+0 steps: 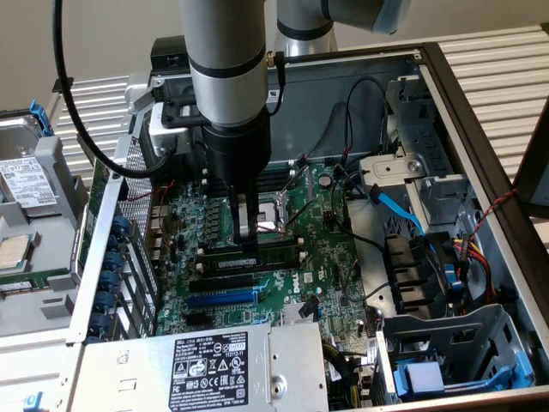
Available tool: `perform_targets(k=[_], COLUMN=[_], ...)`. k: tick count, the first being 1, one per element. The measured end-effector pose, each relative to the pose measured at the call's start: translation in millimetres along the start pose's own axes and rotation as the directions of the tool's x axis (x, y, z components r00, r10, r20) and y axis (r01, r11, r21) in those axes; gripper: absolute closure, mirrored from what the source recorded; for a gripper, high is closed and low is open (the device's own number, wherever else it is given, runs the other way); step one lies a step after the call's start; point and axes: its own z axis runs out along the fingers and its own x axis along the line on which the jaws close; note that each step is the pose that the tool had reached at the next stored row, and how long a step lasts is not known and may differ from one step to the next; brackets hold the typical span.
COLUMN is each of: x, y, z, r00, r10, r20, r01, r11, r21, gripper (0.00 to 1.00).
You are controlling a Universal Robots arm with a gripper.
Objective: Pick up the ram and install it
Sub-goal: 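Press down the ram until it locks into place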
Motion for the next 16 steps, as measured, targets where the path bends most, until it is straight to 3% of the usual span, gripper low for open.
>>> perform_targets(k=[13,16], x=[0.0,-0.1], y=[0.2,0.2], z=[2.9,-2.7], r00=[1.0000,1.0000], r10=[0.000,0.000], r20=[0.0004,0.0005], r01=[0.000,0.000], r11=[1.0000,1.0000], r21=[0.0002,0.0003], gripper=[0.89,0.89])
